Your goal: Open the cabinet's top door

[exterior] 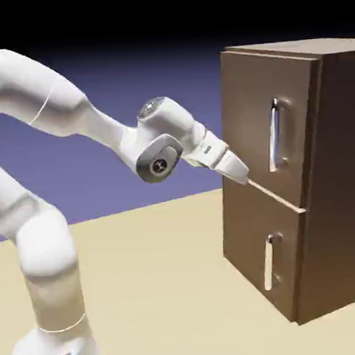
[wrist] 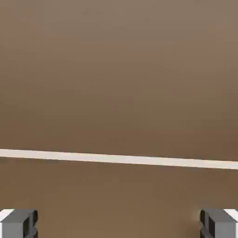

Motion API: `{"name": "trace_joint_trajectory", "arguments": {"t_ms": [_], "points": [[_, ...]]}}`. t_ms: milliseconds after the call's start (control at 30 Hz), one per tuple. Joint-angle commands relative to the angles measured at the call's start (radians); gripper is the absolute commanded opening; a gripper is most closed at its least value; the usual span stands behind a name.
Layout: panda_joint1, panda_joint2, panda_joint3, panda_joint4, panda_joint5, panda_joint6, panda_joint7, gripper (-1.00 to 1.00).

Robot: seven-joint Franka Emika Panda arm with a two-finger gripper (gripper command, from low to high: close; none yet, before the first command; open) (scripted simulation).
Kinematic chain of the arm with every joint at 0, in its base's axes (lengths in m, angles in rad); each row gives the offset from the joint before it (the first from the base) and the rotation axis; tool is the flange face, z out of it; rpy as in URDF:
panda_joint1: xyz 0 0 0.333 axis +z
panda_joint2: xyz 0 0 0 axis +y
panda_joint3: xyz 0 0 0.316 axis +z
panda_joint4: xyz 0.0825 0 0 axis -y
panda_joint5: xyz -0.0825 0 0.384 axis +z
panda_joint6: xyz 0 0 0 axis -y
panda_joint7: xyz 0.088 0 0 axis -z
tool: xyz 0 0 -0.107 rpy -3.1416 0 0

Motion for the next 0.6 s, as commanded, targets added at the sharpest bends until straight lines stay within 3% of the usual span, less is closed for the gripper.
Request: {"name": "trace_joint_trajectory", "arguments": {"t_ms": [0,567], "points": [[0.013,-0.009,-0.016,0.005,-0.044,-0.002,-0.02,0.0],[0.232,-0.163,-0.296,0.084,-0.783,-0.041,-0.356,0.0]]}}
